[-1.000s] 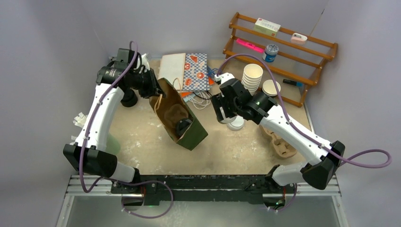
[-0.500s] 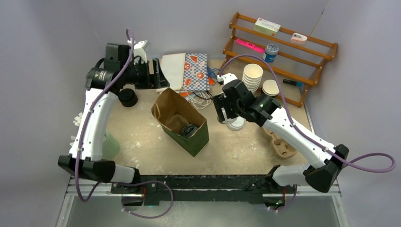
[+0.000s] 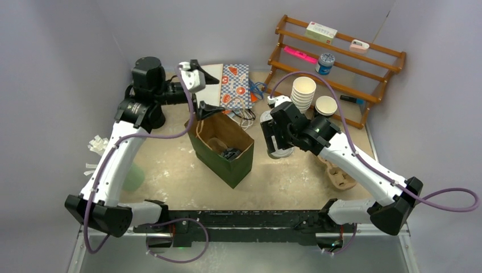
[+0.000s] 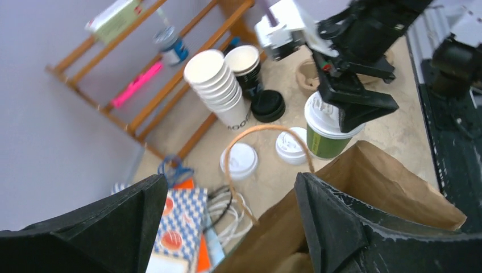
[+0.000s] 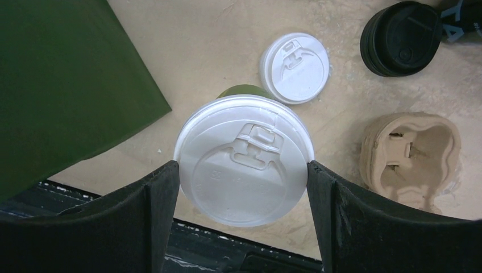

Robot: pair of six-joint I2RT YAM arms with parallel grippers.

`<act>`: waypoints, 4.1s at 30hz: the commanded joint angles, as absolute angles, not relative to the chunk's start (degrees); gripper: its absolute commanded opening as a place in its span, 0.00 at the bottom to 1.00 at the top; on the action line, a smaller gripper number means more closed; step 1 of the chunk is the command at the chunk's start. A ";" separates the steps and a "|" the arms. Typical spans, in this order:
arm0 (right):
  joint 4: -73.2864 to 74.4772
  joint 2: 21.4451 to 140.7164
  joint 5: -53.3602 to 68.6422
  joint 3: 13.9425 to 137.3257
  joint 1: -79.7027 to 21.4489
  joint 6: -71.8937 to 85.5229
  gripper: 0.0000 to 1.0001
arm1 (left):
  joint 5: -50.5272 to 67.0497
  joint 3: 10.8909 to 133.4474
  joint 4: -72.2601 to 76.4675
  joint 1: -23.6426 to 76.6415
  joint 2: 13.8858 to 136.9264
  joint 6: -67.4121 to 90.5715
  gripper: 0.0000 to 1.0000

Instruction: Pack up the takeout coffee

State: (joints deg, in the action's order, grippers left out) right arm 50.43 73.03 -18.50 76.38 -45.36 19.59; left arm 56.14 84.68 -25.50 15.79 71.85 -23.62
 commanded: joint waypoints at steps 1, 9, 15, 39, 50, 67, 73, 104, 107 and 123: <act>52.21 71.51 -17.78 76.97 -45.26 22.33 0.80 | 66.78 88.60 -22.10 19.51 73.61 -41.50 0.88; 53.18 71.11 -17.62 77.91 -45.22 23.52 0.80 | 59.02 95.96 -40.01 30.43 80.15 -57.04 0.87; 53.34 71.08 -17.96 77.77 -45.26 23.89 0.80 | 46.54 103.05 -57.57 39.10 84.05 -66.54 0.83; 52.98 70.92 -17.81 76.24 -45.26 24.77 0.81 | 27.67 100.36 -64.83 47.30 91.36 -73.31 0.56; 52.82 70.99 -17.93 75.94 -45.13 25.17 0.80 | 23.96 100.19 -61.86 48.63 90.54 -64.05 0.00; 51.81 70.46 -17.30 73.94 -45.00 26.78 0.80 | -6.29 113.20 -56.68 50.19 94.69 -9.45 0.00; 51.10 70.12 -16.68 72.57 -44.74 27.27 0.80 | -13.03 118.91 -62.60 50.02 97.35 -0.75 0.00; 49.43 67.44 -17.28 68.53 -44.03 28.70 0.79 | 2.66 103.23 -66.98 30.38 84.94 43.59 0.54; 49.30 68.19 -16.99 69.17 -44.08 28.53 0.79 | 0.40 104.40 -66.20 30.35 84.18 36.85 0.70; 50.80 72.09 -16.70 74.40 -44.03 24.91 0.79 | 31.51 83.10 -30.03 30.92 65.19 -23.55 0.69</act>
